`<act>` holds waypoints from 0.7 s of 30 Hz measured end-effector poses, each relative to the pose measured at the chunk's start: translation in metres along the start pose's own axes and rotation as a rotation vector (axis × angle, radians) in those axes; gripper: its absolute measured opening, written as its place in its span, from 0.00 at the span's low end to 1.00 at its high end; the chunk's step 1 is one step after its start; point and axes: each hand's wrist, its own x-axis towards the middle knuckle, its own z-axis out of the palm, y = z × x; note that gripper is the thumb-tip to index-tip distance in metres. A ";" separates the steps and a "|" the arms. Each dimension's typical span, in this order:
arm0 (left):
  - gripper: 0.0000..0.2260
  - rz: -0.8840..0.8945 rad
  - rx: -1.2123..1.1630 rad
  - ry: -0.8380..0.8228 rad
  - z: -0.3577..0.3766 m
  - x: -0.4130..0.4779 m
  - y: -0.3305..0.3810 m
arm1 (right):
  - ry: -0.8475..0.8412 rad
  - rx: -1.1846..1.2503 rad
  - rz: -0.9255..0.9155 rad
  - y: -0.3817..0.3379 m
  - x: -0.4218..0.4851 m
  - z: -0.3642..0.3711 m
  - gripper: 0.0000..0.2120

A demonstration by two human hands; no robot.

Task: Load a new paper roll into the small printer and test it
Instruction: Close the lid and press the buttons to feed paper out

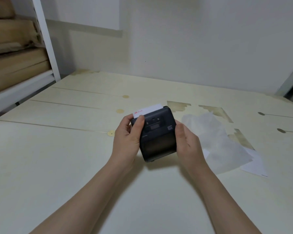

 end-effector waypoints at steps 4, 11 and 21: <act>0.08 0.006 0.009 0.011 -0.003 -0.002 0.002 | 0.137 -0.017 -0.043 0.000 0.000 0.009 0.21; 0.08 0.016 0.003 -0.001 -0.002 -0.007 0.005 | 0.232 -0.088 -0.088 -0.003 -0.002 0.006 0.24; 0.10 0.001 0.091 0.037 0.001 -0.006 0.009 | 0.012 0.058 0.246 -0.009 0.002 0.007 0.24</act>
